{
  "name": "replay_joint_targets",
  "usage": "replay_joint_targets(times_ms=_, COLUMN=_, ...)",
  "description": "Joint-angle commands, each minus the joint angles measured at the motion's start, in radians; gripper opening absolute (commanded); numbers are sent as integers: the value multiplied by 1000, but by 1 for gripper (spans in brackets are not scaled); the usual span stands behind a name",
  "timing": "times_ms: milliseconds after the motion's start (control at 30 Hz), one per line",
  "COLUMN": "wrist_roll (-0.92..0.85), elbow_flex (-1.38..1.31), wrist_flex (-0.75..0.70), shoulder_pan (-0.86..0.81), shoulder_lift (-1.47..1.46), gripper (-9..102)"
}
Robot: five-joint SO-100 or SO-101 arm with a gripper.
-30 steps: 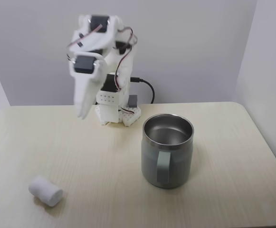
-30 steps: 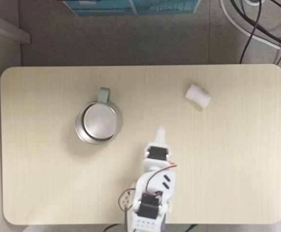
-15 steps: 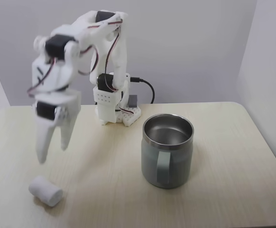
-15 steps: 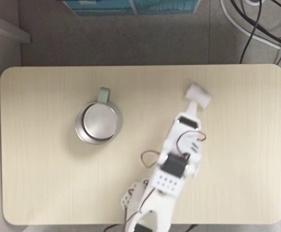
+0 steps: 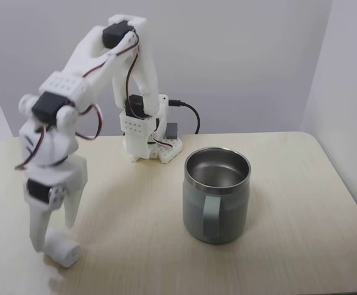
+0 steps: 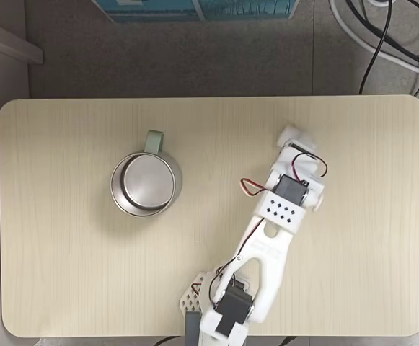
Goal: Grasp a dressing and put it in the cup.
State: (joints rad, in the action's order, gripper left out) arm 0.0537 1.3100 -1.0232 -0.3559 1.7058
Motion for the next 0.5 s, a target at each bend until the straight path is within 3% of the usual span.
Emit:
replay_joint_targets(times_ms=0, wrist_roll=-18, elbow_flex=98, wrist_flex=6, shoulder_pan=-14, shoulder_lift=81, gripper=26)
replay_joint_targets(times_ms=233, wrist_roll=-52, elbow_flex=152, wrist_flex=6, shoulder_pan=-5, shoulder_lift=152, gripper=19)
replay_joint_targets(times_ms=367, wrist_roll=-57, elbow_flex=152, wrist_flex=6, shoulder_pan=-2, shoulder_lift=147, gripper=1)
replay_joint_targets(times_ms=467, wrist_roll=-54, elbow_flex=126, wrist_flex=5, shoulder_pan=0, shoulder_lift=106, gripper=0)
